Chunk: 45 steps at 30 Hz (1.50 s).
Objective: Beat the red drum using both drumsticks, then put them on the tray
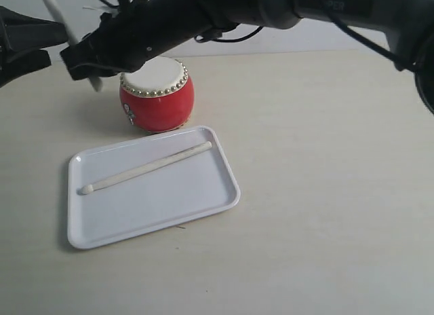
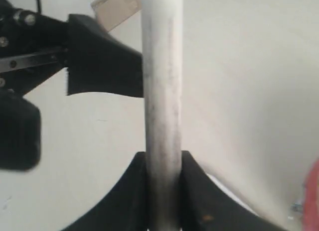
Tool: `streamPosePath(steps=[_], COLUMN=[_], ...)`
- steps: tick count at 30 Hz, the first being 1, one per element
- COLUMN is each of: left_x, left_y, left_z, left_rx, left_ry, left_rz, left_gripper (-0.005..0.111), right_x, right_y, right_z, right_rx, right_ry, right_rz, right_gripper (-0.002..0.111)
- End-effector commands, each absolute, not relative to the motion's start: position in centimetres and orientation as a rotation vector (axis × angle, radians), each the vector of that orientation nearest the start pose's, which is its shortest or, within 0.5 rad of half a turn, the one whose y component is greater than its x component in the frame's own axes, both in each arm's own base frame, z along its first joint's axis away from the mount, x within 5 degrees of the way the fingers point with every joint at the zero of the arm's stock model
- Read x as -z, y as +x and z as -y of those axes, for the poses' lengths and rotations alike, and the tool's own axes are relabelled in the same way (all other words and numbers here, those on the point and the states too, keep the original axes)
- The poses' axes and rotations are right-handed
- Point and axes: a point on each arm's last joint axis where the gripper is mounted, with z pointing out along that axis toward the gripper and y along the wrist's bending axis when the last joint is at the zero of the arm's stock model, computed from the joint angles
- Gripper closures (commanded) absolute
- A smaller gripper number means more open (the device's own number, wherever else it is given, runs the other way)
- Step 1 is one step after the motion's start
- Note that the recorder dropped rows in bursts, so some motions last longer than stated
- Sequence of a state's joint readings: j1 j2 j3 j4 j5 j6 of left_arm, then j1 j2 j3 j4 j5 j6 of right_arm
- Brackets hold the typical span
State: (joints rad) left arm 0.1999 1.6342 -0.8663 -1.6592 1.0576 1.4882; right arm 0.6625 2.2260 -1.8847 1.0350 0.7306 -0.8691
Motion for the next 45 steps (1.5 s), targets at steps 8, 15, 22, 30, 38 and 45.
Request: streamPosePath(steps=[8, 15, 22, 30, 38, 45], left_x=[-24.1, -24.0, -23.9, -24.0, -24.3, -24.3], left_y=[31.2, 31.2, 31.1, 31.0, 30.8, 30.8], left_z=[-1.9, -1.9, -2.1, -2.4, -2.1, -2.1], left_rx=[1.054, 1.031, 1.02, 1.031, 1.082, 1.081], left_ry=[0.071, 0.102, 0.112, 0.099, 0.129, 0.133], left_rz=[-1.941, -1.954, -1.963, -1.947, -1.923, -1.926], left_gripper=[0.106, 0.106, 0.106, 0.106, 0.106, 0.106], right_x=[-25.9, -24.0, -19.8, -16.7, -14.8, -14.0], right_y=[36.9, 34.9, 32.4, 30.1, 29.9, 30.0], right_z=[-27.8, -28.7, -29.8, -31.3, -31.8, -32.0], right_rx=[-0.487, -0.322, 0.029, 0.047, 0.055, 0.055], right_ry=[-1.695, -2.074, -2.407, -2.584, -2.627, -2.573], right_rz=[-2.08, -1.996, -1.917, -1.841, -1.857, -1.92], right_gripper=[0.108, 0.108, 0.108, 0.108, 0.108, 0.096])
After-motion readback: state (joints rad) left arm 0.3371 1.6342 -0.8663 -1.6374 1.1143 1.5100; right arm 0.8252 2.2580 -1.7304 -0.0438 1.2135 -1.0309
